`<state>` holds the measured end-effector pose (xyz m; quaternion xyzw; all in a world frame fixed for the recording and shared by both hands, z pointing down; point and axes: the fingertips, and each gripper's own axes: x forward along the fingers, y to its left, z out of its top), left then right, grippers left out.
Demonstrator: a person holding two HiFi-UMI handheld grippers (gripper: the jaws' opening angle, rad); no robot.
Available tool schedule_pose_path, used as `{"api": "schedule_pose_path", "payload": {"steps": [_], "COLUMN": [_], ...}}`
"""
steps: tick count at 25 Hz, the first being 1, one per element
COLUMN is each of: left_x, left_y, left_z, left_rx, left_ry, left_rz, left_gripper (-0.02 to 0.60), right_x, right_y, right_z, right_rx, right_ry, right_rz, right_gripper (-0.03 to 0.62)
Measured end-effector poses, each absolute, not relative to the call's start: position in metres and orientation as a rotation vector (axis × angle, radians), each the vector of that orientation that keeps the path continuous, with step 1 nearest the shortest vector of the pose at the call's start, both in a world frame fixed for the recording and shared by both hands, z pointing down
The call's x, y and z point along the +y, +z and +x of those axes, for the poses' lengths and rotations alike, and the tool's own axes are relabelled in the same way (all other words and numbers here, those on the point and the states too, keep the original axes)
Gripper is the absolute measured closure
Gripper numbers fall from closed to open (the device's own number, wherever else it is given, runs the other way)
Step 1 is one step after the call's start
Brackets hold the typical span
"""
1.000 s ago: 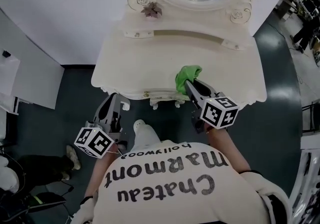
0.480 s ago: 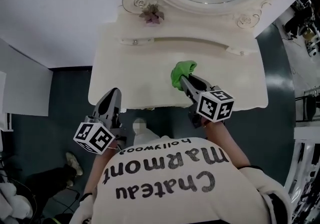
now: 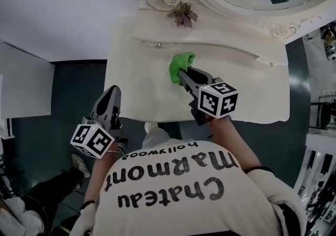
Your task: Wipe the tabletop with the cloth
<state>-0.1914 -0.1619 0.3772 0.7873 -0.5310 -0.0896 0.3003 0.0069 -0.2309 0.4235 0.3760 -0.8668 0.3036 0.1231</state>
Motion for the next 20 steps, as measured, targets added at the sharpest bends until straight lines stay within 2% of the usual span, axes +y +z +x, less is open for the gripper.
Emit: {"api": "schedule_pose_path", "payload": {"steps": [12,20], "left_x": [-0.181,-0.197], "left_y": [0.392,0.402], "left_z": [-0.243,-0.259], "left_rx": [-1.424,-1.358], "left_ry": [-0.229,-0.236], "left_rz": [2.032,2.045], "left_gripper": [0.574,0.574], "right_x": [-0.265,-0.272], "right_y": [0.471,0.511], "right_z": [-0.044,-0.064], "right_rx": [-2.386,-2.131], "right_ry": [0.89,0.62], "right_rz": [1.026,0.922], "right_gripper": [0.526,0.525]}}
